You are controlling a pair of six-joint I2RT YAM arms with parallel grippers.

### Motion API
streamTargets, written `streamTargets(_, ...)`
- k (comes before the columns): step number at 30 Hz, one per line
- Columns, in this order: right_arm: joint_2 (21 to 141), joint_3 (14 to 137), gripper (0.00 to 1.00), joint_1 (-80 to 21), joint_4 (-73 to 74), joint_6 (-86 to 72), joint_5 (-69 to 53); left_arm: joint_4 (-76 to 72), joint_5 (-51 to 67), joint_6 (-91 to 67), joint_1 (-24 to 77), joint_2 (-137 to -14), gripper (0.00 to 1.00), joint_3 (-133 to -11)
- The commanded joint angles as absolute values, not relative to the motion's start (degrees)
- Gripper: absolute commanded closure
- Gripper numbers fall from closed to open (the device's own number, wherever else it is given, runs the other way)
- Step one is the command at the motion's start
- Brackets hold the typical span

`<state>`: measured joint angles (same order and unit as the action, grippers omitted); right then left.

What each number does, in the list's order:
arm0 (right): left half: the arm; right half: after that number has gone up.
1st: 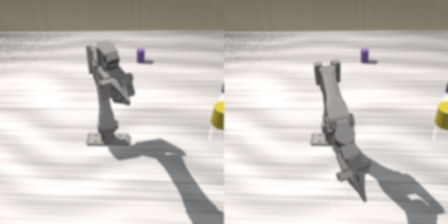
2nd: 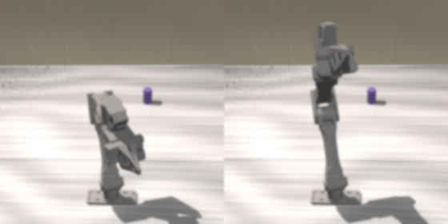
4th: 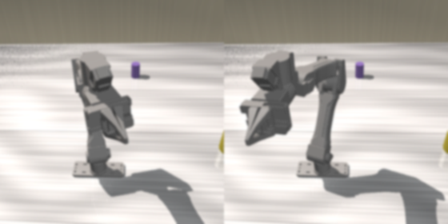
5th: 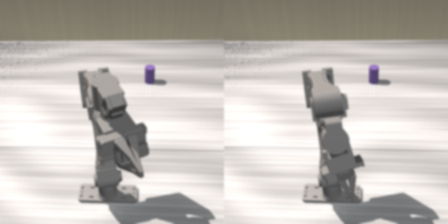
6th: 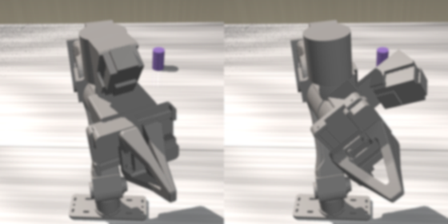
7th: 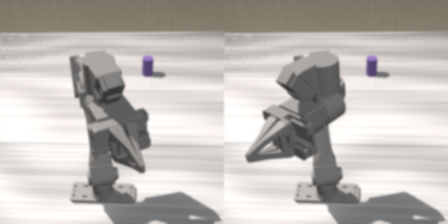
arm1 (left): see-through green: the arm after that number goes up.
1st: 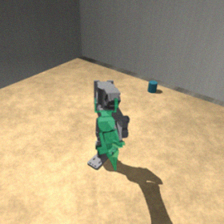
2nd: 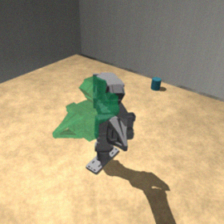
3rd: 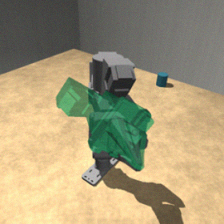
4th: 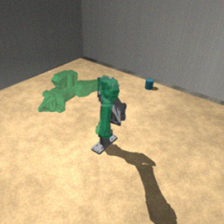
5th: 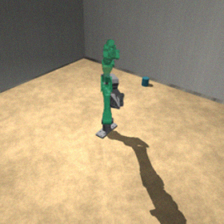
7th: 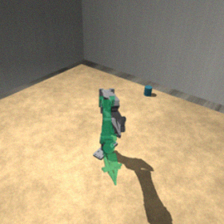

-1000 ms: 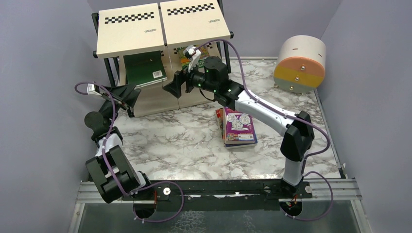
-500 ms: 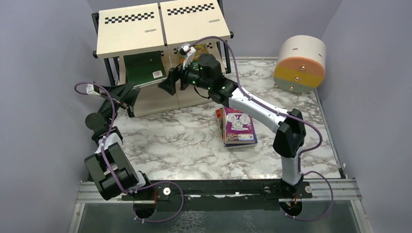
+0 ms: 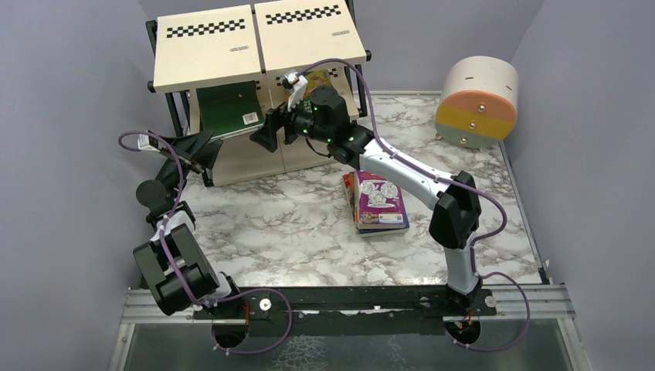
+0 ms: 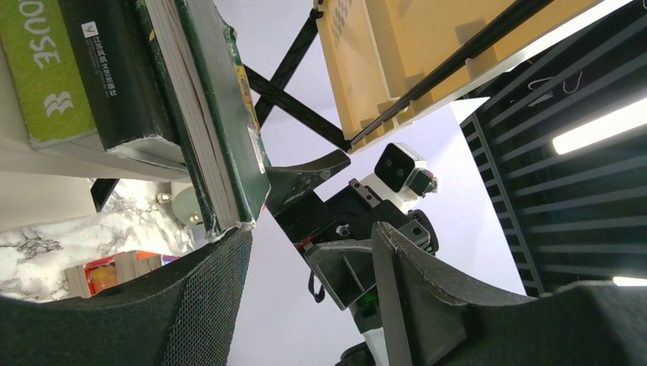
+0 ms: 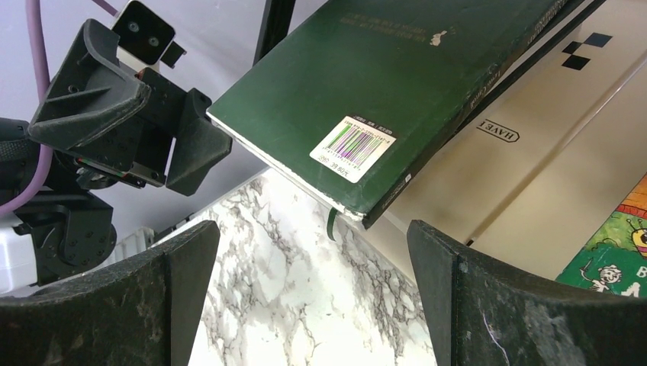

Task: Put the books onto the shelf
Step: Place the book on the shelf.

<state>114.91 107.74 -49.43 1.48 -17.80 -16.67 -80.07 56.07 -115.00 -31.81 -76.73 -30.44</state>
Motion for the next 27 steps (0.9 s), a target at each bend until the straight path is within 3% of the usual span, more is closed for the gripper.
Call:
streamTargets(1, 116.55, 110.93, 0.08, -49.79, 2.08, -18.37, -17.83, -83.76, 54.76, -115.18, -32.30, -77.14, 0.48, -31.82)
streamTargets(27, 119.36, 114.45, 0.08, -51.50, 2.37, -18.24, -19.60, -86.94, 54.24, -117.37, -33.74, -79.52, 0.48, -32.31)
